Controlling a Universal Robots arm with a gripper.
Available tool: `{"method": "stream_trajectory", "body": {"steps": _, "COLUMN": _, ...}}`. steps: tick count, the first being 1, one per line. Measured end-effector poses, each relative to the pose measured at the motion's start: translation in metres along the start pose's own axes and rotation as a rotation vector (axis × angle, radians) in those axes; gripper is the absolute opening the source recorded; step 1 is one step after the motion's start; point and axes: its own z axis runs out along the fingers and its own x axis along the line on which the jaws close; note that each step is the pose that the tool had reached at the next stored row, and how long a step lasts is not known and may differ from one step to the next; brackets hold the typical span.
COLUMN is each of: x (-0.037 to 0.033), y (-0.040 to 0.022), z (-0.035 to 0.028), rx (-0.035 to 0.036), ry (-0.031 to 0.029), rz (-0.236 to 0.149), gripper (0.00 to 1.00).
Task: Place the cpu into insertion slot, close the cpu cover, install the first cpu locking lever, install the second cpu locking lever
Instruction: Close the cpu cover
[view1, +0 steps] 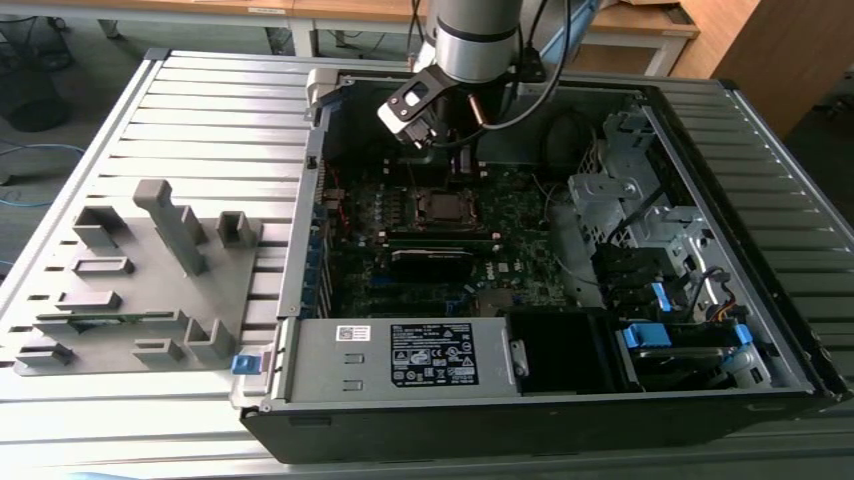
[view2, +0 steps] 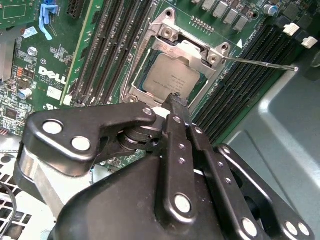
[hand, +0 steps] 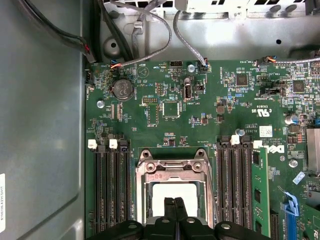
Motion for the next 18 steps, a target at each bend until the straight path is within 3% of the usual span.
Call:
{"method": "stream_trajectory", "body": {"steps": 4, "x": 0.0, "y": 0.0, "z": 0.0, "rx": 0.0002, "ry": 0.001, "rz": -0.025, "gripper": 0.11}}
{"method": "stream_trajectory", "body": {"steps": 18, "x": 0.0, "y": 0.0, "z": 0.0005, "rx": 0.0017, "ry": 0.0098, "rz": -0.245, "gripper": 0.11}}
